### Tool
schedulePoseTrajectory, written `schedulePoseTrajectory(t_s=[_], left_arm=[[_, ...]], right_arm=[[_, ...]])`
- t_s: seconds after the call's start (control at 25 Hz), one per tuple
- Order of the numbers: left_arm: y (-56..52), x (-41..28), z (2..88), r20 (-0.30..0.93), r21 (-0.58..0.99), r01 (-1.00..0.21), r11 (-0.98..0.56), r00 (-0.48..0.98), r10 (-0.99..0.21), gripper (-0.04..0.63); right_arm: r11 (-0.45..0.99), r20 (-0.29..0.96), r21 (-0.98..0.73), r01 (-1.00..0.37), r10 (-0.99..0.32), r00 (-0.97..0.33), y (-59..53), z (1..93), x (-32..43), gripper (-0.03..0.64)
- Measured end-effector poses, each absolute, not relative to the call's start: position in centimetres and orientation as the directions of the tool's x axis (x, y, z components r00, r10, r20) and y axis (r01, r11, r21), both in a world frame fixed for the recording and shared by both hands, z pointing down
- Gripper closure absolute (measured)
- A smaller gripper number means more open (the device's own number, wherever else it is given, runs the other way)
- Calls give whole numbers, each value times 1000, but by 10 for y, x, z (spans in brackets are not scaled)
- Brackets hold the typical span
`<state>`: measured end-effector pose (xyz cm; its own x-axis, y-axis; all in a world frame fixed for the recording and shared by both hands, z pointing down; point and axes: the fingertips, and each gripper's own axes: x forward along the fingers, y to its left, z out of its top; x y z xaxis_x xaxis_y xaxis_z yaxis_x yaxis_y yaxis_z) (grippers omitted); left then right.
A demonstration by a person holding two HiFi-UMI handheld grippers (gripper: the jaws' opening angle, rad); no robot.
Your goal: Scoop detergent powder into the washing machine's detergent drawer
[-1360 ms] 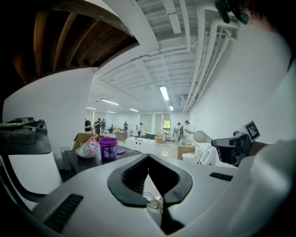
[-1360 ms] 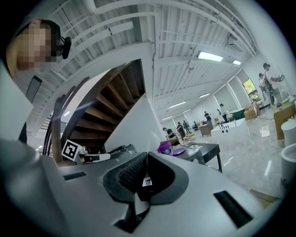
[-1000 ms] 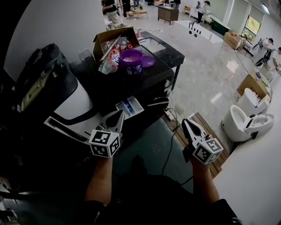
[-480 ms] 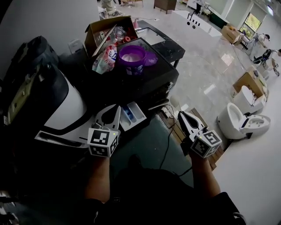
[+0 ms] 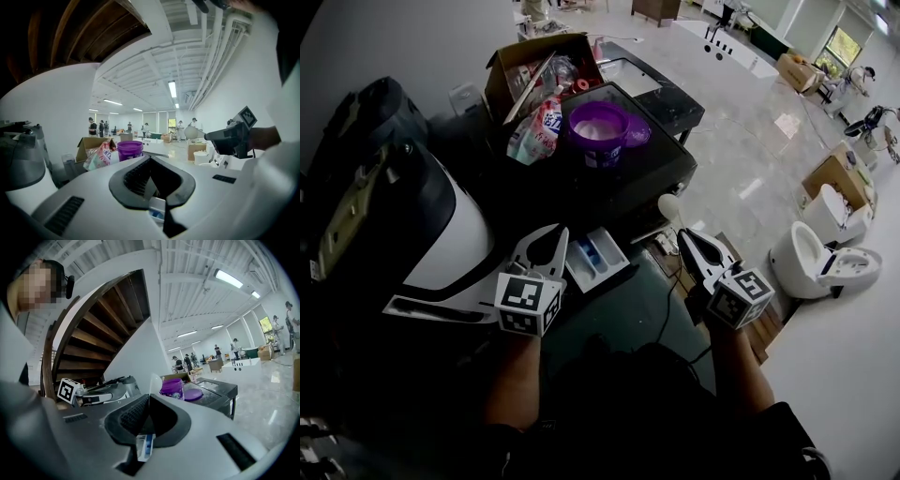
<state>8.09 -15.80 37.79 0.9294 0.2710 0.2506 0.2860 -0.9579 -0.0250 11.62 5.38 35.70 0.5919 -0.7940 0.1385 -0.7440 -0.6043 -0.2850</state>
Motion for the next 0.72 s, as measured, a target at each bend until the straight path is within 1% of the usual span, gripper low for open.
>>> schedulePoseTrajectory(t_s=[0.24,0.4,0.52,0.72], left_arm=[[-167,91,378,245,-12,280,-960,931,269,588],[-166,102,379,252,-9,269,-963,933,258,588],[-171,115,377,256,-20,231,-973,942,218,588],[-181,154,373,255,-29,124,-992,960,112,588]], right_arm=[[-607,149,-282,-743,-792,592,47,359,130,597],[-572,131,-277,-772,-818,560,34,352,149,597],[-519,124,-281,-807,-854,506,17,353,170,597],[-402,115,-300,-865,-915,385,-8,361,222,598]])
